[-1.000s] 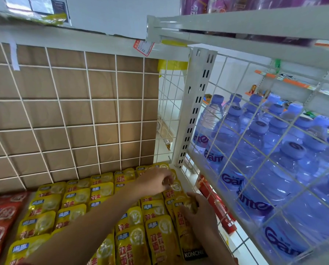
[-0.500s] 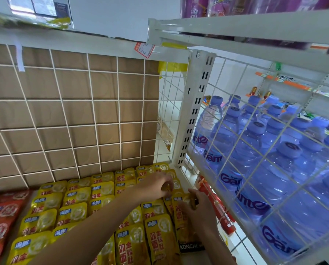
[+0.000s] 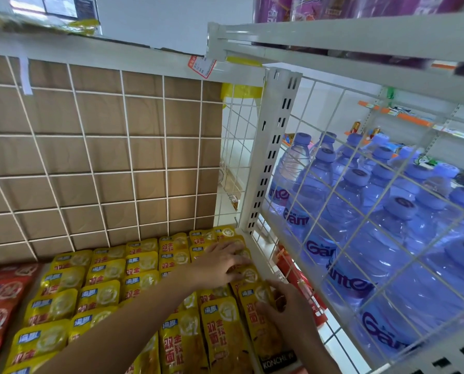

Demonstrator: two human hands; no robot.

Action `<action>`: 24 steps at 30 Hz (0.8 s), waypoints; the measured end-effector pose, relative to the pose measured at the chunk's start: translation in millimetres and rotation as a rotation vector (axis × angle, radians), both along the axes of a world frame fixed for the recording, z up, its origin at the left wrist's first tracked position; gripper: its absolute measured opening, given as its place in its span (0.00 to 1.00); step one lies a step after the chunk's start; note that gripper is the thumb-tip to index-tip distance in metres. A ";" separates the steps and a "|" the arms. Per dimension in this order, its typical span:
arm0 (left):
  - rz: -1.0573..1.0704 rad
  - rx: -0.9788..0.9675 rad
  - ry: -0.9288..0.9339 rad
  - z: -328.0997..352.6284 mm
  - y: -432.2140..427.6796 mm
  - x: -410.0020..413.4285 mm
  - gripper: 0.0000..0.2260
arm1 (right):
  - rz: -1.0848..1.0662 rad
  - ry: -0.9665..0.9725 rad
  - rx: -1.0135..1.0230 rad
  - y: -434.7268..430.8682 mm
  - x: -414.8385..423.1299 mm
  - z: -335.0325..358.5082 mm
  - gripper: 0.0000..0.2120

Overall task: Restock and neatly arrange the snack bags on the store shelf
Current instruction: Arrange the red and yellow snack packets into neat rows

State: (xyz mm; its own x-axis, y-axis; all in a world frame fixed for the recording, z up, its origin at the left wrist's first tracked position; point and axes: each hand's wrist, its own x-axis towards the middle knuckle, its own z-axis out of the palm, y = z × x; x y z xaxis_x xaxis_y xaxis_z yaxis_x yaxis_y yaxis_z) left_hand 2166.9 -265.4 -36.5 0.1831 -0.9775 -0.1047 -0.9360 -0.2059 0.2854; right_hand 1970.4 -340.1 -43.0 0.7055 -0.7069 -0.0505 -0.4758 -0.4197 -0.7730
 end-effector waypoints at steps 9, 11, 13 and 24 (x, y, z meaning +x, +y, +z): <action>0.016 0.035 0.084 6.1 2.9 -6.2 0.20 | 0.035 0.002 -0.050 12.8 -2.9 -7.8 0.23; 0.015 0.028 0.093 8.0 3.1 -7.2 0.20 | 0.022 -0.012 -0.048 13.7 -2.6 -9.6 0.22; 0.018 0.027 0.105 8.5 3.5 -7.4 0.20 | 0.014 -0.026 -0.045 14.4 -2.4 -10.5 0.22; 0.019 0.011 0.127 7.6 5.1 -8.2 0.20 | -0.014 -0.038 -0.029 15.9 -2.4 -8.1 0.20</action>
